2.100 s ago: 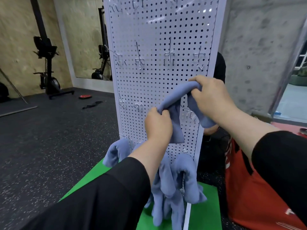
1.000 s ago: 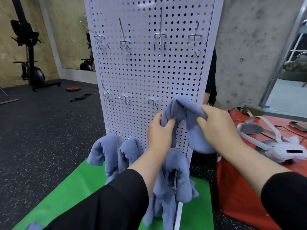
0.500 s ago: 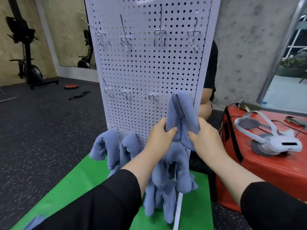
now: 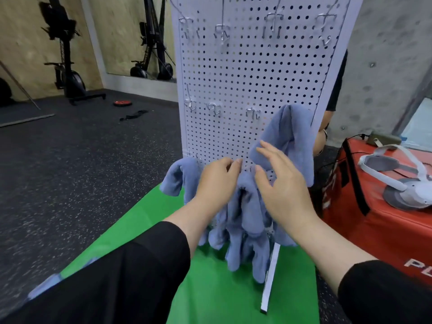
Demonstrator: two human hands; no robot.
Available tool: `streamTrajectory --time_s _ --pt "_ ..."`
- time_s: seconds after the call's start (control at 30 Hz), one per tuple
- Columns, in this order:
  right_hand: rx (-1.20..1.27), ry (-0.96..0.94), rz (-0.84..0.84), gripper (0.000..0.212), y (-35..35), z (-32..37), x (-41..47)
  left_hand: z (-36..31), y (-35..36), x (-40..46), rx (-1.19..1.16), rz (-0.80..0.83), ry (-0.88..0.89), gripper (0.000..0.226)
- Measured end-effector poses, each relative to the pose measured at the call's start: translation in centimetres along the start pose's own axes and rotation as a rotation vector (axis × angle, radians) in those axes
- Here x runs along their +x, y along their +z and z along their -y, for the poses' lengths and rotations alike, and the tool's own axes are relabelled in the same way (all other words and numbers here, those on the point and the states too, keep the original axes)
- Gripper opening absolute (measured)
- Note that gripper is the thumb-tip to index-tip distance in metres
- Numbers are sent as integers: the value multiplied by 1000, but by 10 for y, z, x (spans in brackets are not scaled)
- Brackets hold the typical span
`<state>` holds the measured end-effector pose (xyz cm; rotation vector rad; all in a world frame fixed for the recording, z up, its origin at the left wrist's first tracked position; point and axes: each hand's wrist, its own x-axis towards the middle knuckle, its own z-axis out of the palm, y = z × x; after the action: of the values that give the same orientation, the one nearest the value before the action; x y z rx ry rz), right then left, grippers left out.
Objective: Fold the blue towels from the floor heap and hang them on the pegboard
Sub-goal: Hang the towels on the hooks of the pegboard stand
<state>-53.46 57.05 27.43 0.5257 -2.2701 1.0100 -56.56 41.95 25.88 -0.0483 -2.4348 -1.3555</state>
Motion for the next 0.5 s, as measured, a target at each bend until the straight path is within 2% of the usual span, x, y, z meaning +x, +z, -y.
streamTrajectory --time_s 0.13,0.23,0.3,0.4,0.5 --pt "-21 11 239 21 68 22 -28 80 -63 -29 333 -24 -79 51" --pt "-12 51 456 19 139 34 -65 169 -111 -61 527 42 -200 36" --pt "-7 88 606 20 185 39 -92 228 -140 -87 611 135 -290 26" --pt "-43 161 826 24 249 42 -126 298 -178 -110 742 348 -409 33" --pt "-106 148 979 31 307 37 -156 339 -198 -114 818 537 -435 34"
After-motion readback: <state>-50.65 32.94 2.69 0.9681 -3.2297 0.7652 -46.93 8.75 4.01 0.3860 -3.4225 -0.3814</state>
